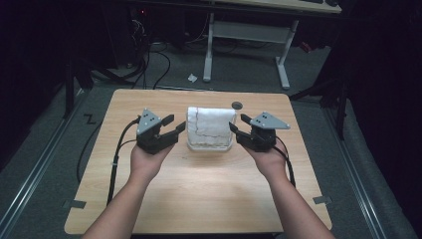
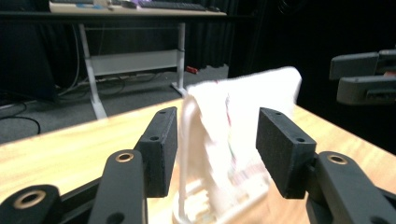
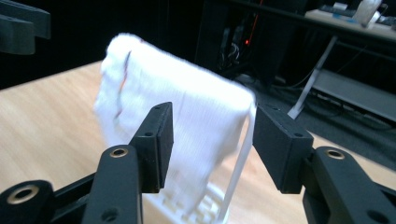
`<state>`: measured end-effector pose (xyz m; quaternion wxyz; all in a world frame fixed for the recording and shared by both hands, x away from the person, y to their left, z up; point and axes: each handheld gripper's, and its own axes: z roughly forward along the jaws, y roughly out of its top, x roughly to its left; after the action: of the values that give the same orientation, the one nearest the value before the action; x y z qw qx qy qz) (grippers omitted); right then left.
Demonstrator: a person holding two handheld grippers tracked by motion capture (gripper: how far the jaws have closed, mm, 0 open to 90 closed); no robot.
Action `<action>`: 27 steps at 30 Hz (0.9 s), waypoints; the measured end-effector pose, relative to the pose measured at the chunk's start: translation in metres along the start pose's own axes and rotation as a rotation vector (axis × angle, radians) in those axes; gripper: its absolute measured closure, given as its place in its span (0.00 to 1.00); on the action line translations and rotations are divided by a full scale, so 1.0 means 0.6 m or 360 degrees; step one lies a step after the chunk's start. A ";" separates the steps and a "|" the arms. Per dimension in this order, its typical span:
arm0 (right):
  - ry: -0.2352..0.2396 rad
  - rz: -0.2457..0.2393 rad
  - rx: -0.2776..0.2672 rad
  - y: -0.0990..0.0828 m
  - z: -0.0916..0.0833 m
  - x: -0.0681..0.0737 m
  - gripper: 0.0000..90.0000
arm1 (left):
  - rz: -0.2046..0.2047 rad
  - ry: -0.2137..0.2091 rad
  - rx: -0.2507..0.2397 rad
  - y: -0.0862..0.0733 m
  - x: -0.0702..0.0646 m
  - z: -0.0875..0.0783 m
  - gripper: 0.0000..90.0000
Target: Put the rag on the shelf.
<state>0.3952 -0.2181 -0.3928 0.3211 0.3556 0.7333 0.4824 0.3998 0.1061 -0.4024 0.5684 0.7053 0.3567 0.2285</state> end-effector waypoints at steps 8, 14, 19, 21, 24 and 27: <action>-0.0013 -0.0039 0.0082 -0.065 -0.034 0.021 0.57 | -0.0033 -0.0002 0.0144 -0.095 0.000 -0.029 0.53; 0.0019 -0.0005 0.0189 -0.125 -0.047 0.039 0.57 | -0.0031 -0.0015 0.0299 -0.161 -0.007 -0.051 0.50; 0.0033 0.0030 0.0296 -0.175 -0.051 0.052 0.55 | -0.0067 -0.0028 0.0415 -0.209 -0.018 -0.065 0.49; 0.0016 0.0058 0.0311 -0.202 -0.062 0.061 0.52 | -0.0092 -0.0045 0.0423 -0.219 -0.025 -0.067 0.49; 0.0004 0.0031 0.0411 -0.245 -0.079 0.074 0.52 | -0.0037 -0.0076 0.0497 -0.242 -0.065 -0.068 0.50; 0.0011 0.0001 0.0480 -0.261 -0.085 0.077 0.51 | 0.0066 -0.0091 0.0497 -0.239 -0.081 -0.064 0.48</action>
<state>0.2954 -0.2480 -0.5285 0.2613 0.3984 0.7985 0.3680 0.3059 0.1076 -0.5273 0.4569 0.7986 0.3568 0.1617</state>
